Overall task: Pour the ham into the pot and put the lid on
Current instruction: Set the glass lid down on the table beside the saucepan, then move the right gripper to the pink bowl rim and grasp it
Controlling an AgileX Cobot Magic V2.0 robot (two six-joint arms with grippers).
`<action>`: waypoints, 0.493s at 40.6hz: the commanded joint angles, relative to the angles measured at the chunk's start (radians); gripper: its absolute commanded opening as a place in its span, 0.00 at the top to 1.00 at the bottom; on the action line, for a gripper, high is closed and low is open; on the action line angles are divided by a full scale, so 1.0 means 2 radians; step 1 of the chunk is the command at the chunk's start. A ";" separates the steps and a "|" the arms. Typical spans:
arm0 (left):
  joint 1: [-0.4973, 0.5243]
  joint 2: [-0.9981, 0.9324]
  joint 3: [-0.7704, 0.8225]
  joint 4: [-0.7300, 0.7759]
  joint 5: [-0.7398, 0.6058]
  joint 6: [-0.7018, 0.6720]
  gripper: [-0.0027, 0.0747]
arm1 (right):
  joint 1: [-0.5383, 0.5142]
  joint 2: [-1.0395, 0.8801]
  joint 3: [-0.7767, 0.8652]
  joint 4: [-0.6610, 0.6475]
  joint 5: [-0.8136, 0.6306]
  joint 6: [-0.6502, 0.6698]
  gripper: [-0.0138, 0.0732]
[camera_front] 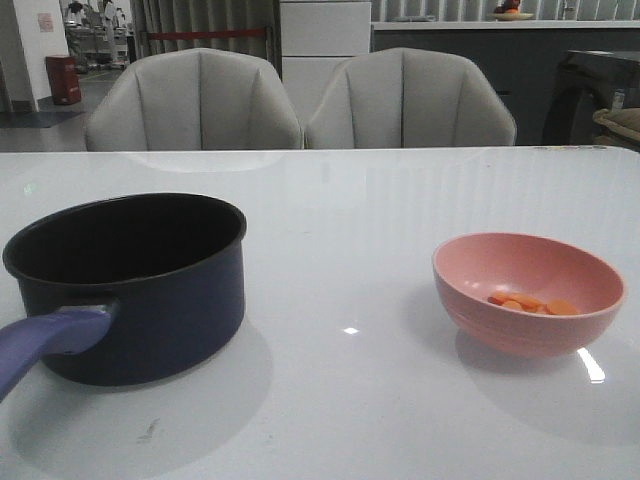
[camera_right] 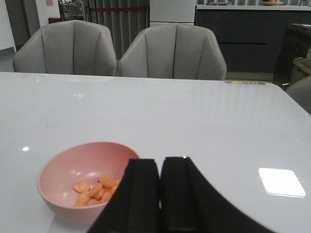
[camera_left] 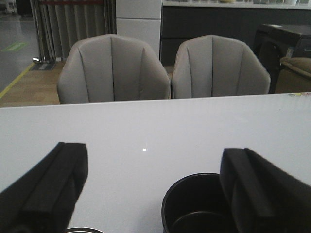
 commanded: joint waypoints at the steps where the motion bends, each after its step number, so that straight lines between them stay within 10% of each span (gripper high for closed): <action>1: -0.004 -0.058 0.024 0.011 -0.017 -0.001 0.20 | -0.004 -0.010 0.005 -0.007 -0.049 -0.002 0.67; 20: -0.030 -0.147 0.081 0.038 0.034 -0.001 0.37 | -0.004 0.030 -0.068 0.020 -0.031 0.011 0.67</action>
